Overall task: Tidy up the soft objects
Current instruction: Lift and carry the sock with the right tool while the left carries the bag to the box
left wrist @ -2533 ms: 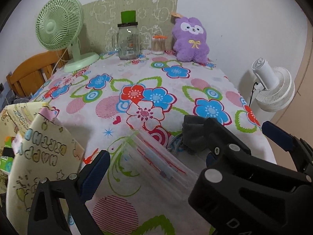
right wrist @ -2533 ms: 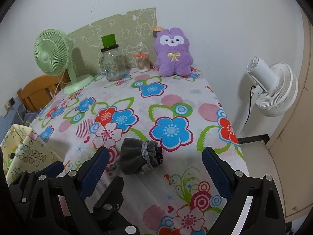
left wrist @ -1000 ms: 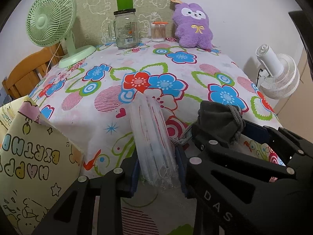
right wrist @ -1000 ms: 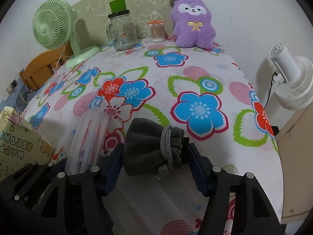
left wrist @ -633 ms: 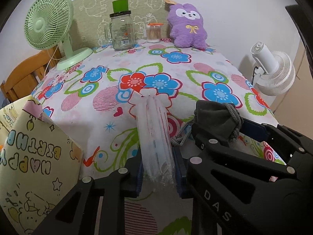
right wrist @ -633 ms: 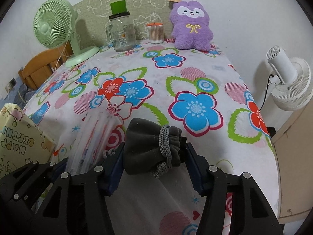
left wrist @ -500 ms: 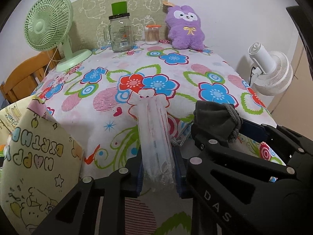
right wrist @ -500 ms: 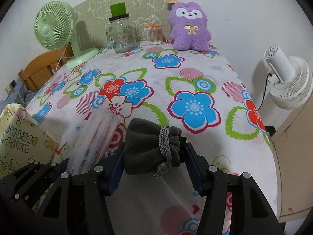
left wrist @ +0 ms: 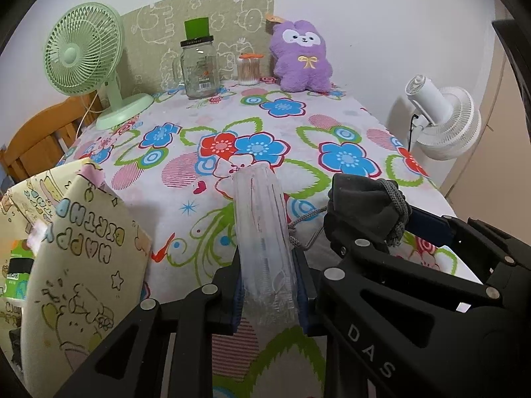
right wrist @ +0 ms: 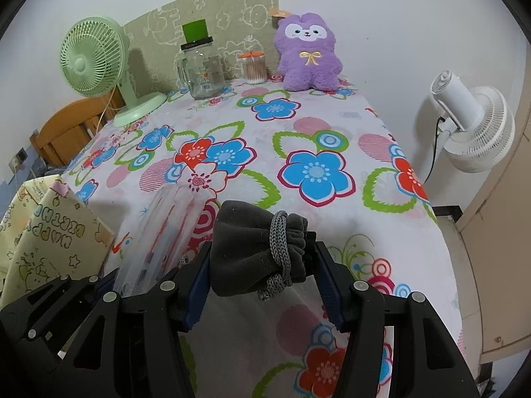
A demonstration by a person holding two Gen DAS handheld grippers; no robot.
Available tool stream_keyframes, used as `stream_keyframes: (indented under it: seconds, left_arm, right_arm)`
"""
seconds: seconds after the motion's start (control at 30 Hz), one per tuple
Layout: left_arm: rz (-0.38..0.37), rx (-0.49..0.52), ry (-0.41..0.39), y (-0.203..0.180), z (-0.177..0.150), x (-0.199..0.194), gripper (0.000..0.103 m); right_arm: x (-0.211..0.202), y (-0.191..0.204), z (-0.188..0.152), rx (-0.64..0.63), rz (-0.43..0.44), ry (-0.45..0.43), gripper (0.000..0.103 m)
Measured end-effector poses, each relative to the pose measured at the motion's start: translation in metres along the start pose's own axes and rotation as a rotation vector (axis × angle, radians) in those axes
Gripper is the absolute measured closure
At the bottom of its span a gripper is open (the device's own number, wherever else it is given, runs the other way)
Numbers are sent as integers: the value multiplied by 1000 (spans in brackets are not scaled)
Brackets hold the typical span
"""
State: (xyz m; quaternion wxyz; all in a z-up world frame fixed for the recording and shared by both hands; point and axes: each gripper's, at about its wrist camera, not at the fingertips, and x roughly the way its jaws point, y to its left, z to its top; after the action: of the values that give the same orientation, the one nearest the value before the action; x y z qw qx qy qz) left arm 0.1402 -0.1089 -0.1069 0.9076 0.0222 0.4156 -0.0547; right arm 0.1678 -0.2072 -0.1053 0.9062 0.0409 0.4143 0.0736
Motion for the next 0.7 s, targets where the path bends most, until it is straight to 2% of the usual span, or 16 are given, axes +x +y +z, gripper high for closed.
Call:
stream_keyframes:
  seconds: [0.7]
  left_arm:
    - [-27,43,-76,-3,-5,-58,78]
  right_arm:
    - [-64,10,-10,17,-26,-88,42]
